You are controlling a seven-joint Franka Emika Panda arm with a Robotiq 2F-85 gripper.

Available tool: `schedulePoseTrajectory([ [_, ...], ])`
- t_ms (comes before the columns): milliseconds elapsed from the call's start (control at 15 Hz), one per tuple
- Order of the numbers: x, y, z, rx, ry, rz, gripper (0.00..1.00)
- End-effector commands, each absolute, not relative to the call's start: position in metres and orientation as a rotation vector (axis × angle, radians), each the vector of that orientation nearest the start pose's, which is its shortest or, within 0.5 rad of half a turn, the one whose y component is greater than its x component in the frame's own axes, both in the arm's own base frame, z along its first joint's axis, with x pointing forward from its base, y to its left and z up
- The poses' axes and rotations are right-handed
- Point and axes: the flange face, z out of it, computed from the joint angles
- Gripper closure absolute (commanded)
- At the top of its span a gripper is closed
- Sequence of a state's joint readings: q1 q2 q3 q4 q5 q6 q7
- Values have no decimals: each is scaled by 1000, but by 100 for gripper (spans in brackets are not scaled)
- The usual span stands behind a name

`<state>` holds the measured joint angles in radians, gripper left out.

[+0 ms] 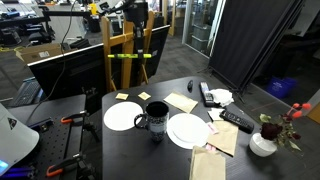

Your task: Put the pen in the mug

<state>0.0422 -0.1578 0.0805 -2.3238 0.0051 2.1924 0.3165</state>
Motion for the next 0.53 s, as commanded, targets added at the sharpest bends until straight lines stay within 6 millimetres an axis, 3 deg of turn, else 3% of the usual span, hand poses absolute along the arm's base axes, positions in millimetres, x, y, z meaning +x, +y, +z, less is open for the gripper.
schedulePoseTrajectory([
  [0, 483, 60, 407, -3129, 310, -41, 86],
  [133, 483, 60, 407, -3129, 310, -41, 86],
  [200, 483, 61, 407, -3140, 346, -64, 97],
  [467, 484, 64, 414, -3186, 495, -198, 97],
])
